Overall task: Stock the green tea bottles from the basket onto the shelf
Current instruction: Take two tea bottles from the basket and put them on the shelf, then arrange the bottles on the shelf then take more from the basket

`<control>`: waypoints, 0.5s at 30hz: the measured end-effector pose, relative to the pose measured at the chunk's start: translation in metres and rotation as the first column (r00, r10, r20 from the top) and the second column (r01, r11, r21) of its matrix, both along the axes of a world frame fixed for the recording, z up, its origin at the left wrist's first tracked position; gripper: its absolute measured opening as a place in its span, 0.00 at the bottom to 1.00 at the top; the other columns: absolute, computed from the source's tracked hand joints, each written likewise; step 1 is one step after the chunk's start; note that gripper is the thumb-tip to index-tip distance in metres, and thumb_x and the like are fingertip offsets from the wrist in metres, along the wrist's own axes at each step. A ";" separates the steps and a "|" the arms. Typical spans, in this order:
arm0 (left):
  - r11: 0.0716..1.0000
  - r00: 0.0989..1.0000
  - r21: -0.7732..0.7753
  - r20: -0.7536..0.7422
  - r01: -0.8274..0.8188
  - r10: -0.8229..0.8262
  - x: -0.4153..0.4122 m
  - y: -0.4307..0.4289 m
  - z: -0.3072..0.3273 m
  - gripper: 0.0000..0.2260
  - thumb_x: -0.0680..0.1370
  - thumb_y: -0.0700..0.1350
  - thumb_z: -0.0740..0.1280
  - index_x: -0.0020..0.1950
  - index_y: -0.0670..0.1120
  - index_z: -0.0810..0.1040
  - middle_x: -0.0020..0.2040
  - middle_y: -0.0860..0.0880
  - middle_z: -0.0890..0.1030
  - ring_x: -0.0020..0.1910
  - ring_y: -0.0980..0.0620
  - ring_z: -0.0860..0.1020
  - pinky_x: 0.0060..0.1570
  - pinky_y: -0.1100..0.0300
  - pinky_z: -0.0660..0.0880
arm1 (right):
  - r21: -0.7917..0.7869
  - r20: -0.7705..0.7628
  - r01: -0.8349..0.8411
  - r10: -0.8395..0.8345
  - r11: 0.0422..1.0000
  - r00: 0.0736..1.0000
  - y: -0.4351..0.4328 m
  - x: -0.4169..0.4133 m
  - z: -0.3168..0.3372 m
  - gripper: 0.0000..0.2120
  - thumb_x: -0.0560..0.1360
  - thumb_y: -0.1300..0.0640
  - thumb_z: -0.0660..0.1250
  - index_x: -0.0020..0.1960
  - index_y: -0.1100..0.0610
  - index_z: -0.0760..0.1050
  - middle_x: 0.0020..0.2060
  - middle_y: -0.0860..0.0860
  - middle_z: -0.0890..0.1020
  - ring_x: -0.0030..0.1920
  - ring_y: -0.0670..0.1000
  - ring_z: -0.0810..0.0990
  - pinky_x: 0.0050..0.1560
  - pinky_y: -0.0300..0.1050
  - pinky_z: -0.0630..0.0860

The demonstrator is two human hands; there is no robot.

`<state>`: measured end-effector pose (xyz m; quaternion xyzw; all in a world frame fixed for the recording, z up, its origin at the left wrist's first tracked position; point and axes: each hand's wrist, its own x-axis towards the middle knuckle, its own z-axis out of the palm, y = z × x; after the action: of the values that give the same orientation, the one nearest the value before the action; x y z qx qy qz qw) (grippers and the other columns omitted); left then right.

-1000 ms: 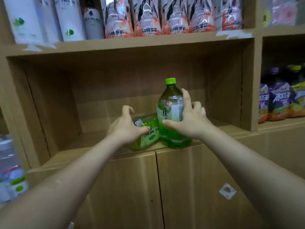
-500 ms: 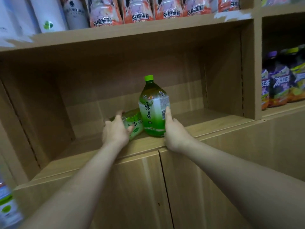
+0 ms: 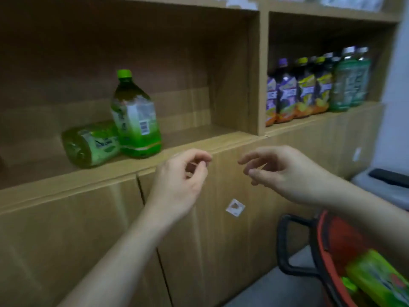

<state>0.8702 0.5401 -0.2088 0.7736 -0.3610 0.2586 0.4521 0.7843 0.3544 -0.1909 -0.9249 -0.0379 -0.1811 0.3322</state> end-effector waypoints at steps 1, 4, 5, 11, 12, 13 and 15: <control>0.998 0.997 0.026 -0.045 0.063 -0.062 -0.013 -0.018 -0.012 0.10 0.75 0.37 0.66 0.44 0.52 0.81 0.40 0.57 0.82 0.37 0.60 0.77 0.36 0.72 0.72 | -0.013 -0.057 0.029 -0.029 1.000 0.998 -0.022 -0.019 -0.006 0.08 0.76 0.58 0.67 0.53 0.49 0.80 0.42 0.51 0.85 0.40 0.48 0.84 0.45 0.42 0.78; 0.975 0.978 0.109 -0.105 0.193 -0.182 -0.052 -0.068 -0.049 0.09 0.76 0.36 0.66 0.46 0.49 0.83 0.41 0.53 0.83 0.39 0.58 0.79 0.38 0.70 0.73 | -0.054 -0.213 0.129 -0.138 0.990 0.967 -0.091 -0.071 -0.033 0.07 0.76 0.57 0.68 0.53 0.52 0.80 0.40 0.52 0.86 0.39 0.49 0.85 0.43 0.44 0.79; 0.966 0.972 0.137 -0.114 0.219 -0.204 -0.065 -0.084 -0.061 0.08 0.76 0.36 0.67 0.46 0.48 0.83 0.42 0.53 0.83 0.41 0.58 0.79 0.38 0.71 0.72 | -0.072 -0.233 0.175 -0.187 0.982 0.954 -0.114 -0.088 -0.044 0.06 0.76 0.57 0.68 0.53 0.53 0.80 0.39 0.51 0.86 0.39 0.49 0.84 0.44 0.46 0.79; 0.898 0.954 0.329 -0.169 0.293 -0.249 -0.118 -0.182 -0.115 0.07 0.74 0.40 0.68 0.46 0.50 0.83 0.34 0.62 0.77 0.33 0.69 0.74 0.37 0.77 0.64 | -0.027 -0.314 0.445 -0.430 0.895 0.846 -0.230 -0.159 -0.131 0.07 0.74 0.58 0.71 0.52 0.53 0.80 0.44 0.56 0.86 0.44 0.54 0.84 0.48 0.49 0.80; 0.885 0.952 0.356 -0.169 0.299 -0.253 -0.124 -0.198 -0.122 0.06 0.74 0.41 0.68 0.47 0.50 0.83 0.35 0.61 0.78 0.34 0.68 0.74 0.39 0.75 0.66 | -0.038 -0.347 0.464 -0.447 0.885 0.824 -0.246 -0.163 -0.147 0.09 0.74 0.57 0.71 0.53 0.53 0.80 0.47 0.56 0.85 0.45 0.54 0.83 0.48 0.47 0.79; 0.874 0.951 0.380 -0.172 0.303 -0.255 -0.131 -0.213 -0.127 0.06 0.74 0.42 0.68 0.47 0.51 0.83 0.37 0.59 0.79 0.36 0.66 0.75 0.42 0.71 0.69 | -0.049 -0.394 0.474 -0.453 0.879 0.799 -0.259 -0.163 -0.162 0.12 0.73 0.56 0.71 0.56 0.54 0.79 0.51 0.56 0.84 0.47 0.53 0.82 0.48 0.44 0.77; 0.854 0.951 0.421 -0.189 0.305 -0.246 -0.141 -0.240 -0.137 0.07 0.75 0.43 0.67 0.50 0.50 0.83 0.44 0.55 0.82 0.42 0.59 0.78 0.48 0.62 0.73 | -0.067 -0.499 0.454 -0.424 0.888 0.756 -0.275 -0.154 -0.188 0.22 0.73 0.54 0.72 0.66 0.56 0.74 0.60 0.56 0.80 0.54 0.53 0.79 0.53 0.44 0.75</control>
<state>0.7288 0.2997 -0.3460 0.8114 -0.4878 0.0513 0.3179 0.6306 0.0793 -0.3792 -0.9123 0.2728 -0.0090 0.3052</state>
